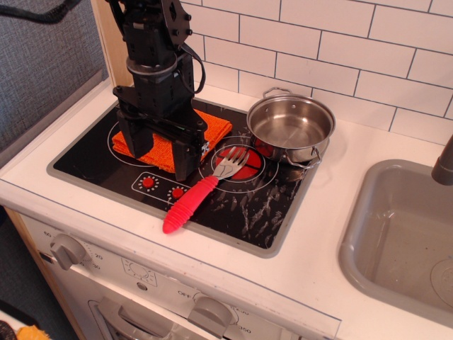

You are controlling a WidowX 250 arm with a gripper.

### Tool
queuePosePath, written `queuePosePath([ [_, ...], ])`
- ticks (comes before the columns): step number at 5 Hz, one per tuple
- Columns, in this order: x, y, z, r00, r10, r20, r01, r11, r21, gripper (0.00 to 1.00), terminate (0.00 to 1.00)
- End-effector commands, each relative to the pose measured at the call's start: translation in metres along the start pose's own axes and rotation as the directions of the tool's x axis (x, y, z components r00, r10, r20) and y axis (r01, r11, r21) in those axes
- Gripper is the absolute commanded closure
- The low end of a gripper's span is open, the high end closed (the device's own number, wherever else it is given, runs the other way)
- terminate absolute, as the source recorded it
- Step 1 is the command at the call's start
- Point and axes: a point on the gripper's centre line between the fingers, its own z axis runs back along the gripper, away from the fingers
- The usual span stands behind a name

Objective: Place the broccoli to the right of the red fork

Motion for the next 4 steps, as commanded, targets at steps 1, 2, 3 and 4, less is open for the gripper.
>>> queuePosePath([
  [1, 0.000, 0.000, 0.000, 1.000, 0.000, 0.000, 0.000, 1.000, 0.000, 0.00, 0.00],
  [2, 0.027, 0.027, 0.014, 0.997, 0.061, 0.047, -0.062, 0.998, 0.025, 0.00, 0.00],
  [3, 0.050, 0.049, 0.023, 0.987, 0.125, 0.104, -0.127, 0.992, 0.014, 0.00, 0.00],
  [4, 0.068, 0.067, 0.031, 0.973, 0.177, 0.149, -0.181, 0.984, 0.009, 0.00, 0.00],
])
